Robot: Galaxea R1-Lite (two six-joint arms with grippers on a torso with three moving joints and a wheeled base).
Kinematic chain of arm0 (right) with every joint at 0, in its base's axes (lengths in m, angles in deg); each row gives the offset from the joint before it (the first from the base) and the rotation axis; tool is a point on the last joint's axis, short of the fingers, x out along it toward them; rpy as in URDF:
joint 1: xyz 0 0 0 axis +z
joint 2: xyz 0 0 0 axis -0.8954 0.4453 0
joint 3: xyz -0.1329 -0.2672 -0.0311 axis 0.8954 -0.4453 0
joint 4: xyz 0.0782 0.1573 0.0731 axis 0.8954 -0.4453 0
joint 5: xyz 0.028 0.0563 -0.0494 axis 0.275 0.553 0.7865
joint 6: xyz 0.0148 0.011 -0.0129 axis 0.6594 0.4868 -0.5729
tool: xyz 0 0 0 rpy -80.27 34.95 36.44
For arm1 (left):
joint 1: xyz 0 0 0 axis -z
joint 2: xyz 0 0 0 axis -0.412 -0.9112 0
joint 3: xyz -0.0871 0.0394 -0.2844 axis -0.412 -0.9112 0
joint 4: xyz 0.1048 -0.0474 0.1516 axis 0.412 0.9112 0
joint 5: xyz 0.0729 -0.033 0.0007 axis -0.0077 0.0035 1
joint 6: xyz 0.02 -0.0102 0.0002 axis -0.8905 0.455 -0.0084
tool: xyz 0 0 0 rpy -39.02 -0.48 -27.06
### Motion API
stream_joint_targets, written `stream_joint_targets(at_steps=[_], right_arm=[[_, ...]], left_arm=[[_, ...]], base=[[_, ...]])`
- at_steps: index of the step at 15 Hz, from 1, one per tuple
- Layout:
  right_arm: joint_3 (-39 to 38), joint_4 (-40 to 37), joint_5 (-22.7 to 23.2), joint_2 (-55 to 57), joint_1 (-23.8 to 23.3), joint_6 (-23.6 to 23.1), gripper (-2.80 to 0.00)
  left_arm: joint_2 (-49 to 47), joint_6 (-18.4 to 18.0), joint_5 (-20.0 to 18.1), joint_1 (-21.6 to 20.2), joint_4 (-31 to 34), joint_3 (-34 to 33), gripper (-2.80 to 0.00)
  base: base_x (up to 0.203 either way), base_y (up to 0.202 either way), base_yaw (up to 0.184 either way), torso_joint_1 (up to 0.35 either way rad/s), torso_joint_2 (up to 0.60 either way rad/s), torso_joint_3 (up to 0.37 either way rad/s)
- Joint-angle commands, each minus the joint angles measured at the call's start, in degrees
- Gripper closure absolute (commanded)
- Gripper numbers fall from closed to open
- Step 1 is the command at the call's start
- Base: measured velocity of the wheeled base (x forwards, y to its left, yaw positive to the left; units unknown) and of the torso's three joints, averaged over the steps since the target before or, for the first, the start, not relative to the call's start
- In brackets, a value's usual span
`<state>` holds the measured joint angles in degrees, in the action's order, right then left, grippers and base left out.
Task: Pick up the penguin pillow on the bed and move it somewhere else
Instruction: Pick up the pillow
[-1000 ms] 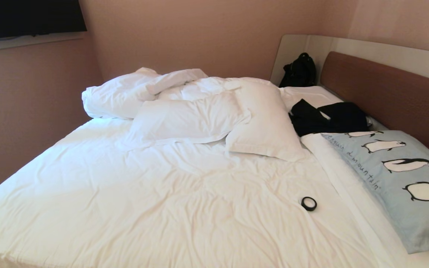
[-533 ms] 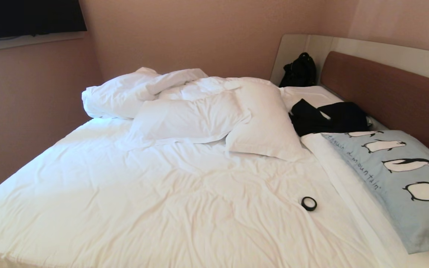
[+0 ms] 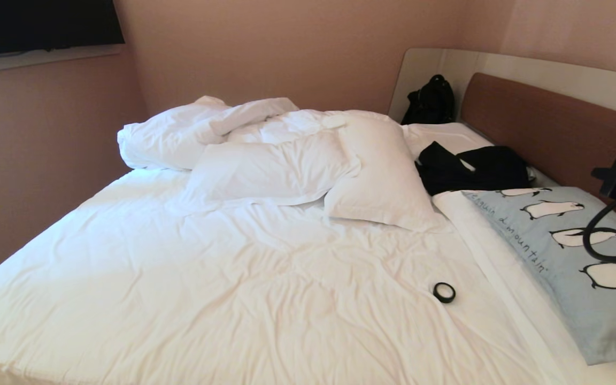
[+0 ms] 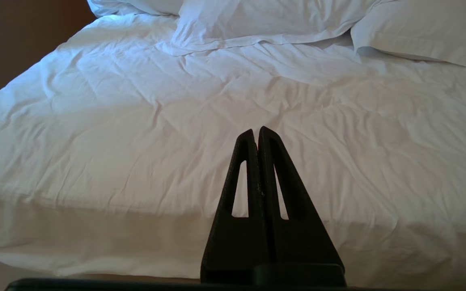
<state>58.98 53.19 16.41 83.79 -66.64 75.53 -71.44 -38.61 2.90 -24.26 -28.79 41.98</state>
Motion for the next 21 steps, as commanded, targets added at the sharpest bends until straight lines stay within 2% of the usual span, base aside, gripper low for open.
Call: stream_joint_targets(at_steps=[1, 8, 17, 21], right_arm=[[3.45, 0.09, -0.25, 6.46, -0.16, -0.19, 0.00], [9.28, 0.44, -0.59, 21.12, -1.91, -0.01, 0.00], [17.36, 5.20, -0.37, 38.94, -13.87, -0.98, 0.00], [17.30, 5.27, -0.77, 39.84, -15.61, -3.48, 0.00]], left_arm=[[0.02, 0.05, 0.01, -0.05, 0.02, -0.09, 0.00], [0.02, 0.09, 0.01, 0.01, 0.02, -0.09, 0.00], [0.02, 0.00, 0.01, 0.01, 0.02, -0.09, 0.00], [0.02, 0.00, 0.01, 0.01, 0.02, -0.09, 0.00]], base=[[0.000, 0.000, 0.000, 0.000, 0.00, 0.000], [0.000, 0.000, 0.000, 0.000, 0.00, 0.000], [0.000, 0.000, 0.000, 0.000, 0.00, 0.000], [0.000, 0.000, 0.000, 0.000, 0.00, 0.000]])
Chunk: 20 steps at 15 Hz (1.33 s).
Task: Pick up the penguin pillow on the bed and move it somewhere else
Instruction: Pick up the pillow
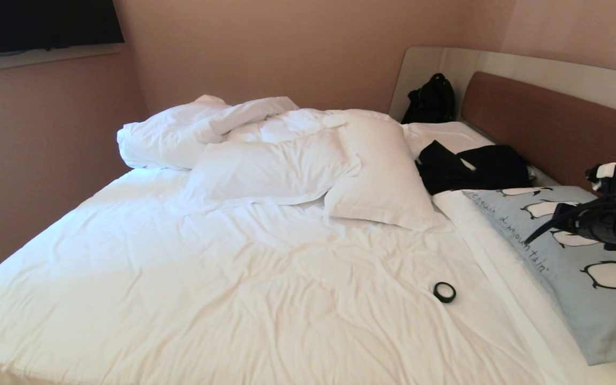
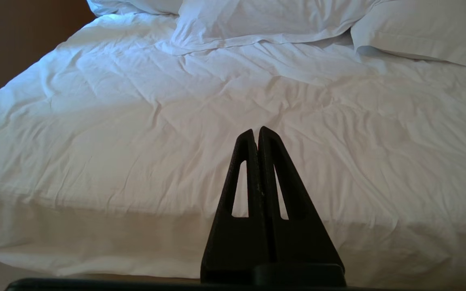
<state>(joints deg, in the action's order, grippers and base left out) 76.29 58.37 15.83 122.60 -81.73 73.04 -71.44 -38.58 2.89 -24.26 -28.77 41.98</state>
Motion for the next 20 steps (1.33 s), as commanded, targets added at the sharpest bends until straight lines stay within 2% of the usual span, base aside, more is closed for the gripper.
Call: stream_joint_targets(at_steps=[1, 3, 7, 13, 20], right_arm=[[-0.25, 0.10, -0.30, 1.64, -0.85, -2.49, -2.80], [-0.65, 1.80, -0.87, 2.08, -1.34, -4.94, -2.80], [-1.72, 4.66, -7.45, 2.86, -1.64, -9.94, -2.80], [-4.61, 16.68, -11.43, 7.18, -1.95, -17.61, -2.80], [-2.65, 19.25, -11.39, 15.44, -3.41, -18.36, -2.80]], left_arm=[[0.02, -0.03, 0.02, 0.01, -0.01, -0.09, 0.00], [0.02, -0.02, 0.02, 0.01, -0.01, -0.09, 0.00], [0.02, 0.06, 0.02, 0.01, -0.01, -0.09, 0.00], [0.02, 0.05, 0.02, -0.02, -0.01, -0.09, 0.00], [0.02, 0.06, 0.02, 0.01, -0.01, -0.09, 0.00]], base=[[0.000, 0.000, 0.000, 0.000, 0.00, 0.000], [0.000, 0.000, 0.000, 0.000, 0.00, 0.000], [0.000, 0.000, 0.000, 0.000, 0.00, 0.000], [0.000, 0.000, 0.000, 0.000, 0.00, 0.000], [0.000, 0.000, 0.000, 0.000, 0.00, 0.000]])
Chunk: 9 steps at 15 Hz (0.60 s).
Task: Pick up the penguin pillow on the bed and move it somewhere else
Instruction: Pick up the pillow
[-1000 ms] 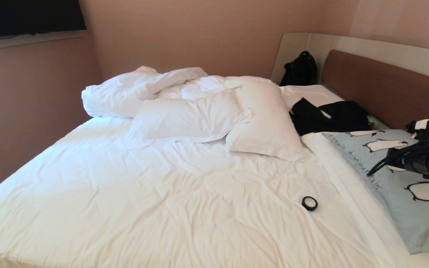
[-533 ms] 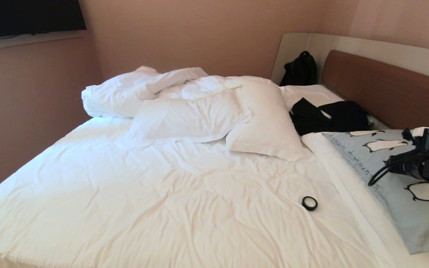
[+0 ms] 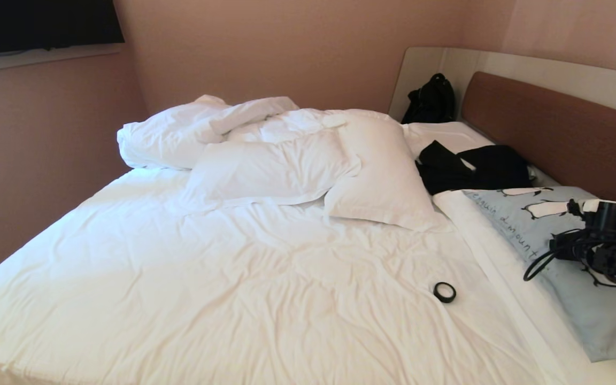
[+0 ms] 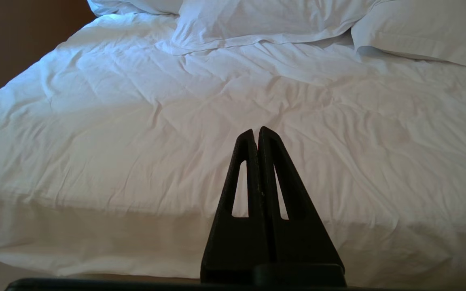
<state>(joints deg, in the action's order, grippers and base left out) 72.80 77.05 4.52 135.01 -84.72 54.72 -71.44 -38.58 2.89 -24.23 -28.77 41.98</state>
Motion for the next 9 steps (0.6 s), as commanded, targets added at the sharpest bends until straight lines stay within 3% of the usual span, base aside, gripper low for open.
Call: stream_joint_targets(at_steps=[1, 9], right_arm=[[1.18, 0.56, -0.07, 4.37, -0.64, -0.08, -2.80], [5.21, 0.48, 0.46, 10.77, -2.92, 0.33, -2.80]], left_arm=[[0.02, -0.01, 0.02, -0.01, -0.01, -0.09, 0.00], [0.02, 0.04, 0.02, -0.01, -0.01, -0.09, 0.00]], base=[[0.000, 0.000, 0.000, 0.000, 0.00, 0.000], [0.000, 0.000, 0.000, 0.000, 0.00, 0.000]])
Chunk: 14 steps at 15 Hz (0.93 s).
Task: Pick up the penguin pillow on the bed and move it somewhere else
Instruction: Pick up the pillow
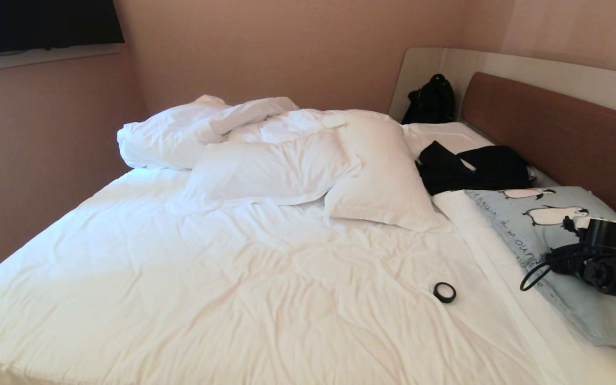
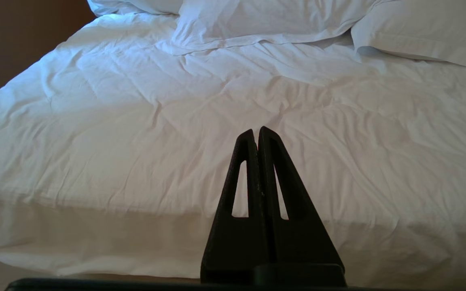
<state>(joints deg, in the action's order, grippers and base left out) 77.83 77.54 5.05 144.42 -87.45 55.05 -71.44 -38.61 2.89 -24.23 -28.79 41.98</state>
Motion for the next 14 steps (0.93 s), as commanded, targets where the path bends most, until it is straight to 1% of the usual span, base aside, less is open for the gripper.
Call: stream_joint_targets(at_steps=[1, 8, 9, 14], right_arm=[[0.08, -0.01, -0.08, 1.36, -0.19, 0.00, -2.80], [-0.18, 0.07, 0.01, 1.18, -0.19, 0.08, -2.80], [-0.18, 0.07, 0.01, 1.27, -0.19, 0.08, 0.00], [0.00, -0.01, -0.08, 1.32, -0.10, 0.17, 0.00]], left_arm=[[0.02, 0.00, 0.02, -0.01, 0.02, -0.09, 0.00], [0.02, 0.09, 0.02, -0.01, 0.02, -0.09, 0.00], [0.02, 0.09, 0.02, -0.01, 0.02, -0.09, 0.00], [0.02, 0.09, 0.02, -0.09, 0.02, -0.09, 0.00]], base=[[0.000, 0.000, 0.000, 0.000, 0.00, 0.000], [0.000, 0.000, 0.000, 0.000, 0.00, 0.000], [0.000, 0.000, 0.000, 0.000, 0.00, 0.000], [0.000, 0.000, 0.000, 0.000, 0.00, 0.000]])
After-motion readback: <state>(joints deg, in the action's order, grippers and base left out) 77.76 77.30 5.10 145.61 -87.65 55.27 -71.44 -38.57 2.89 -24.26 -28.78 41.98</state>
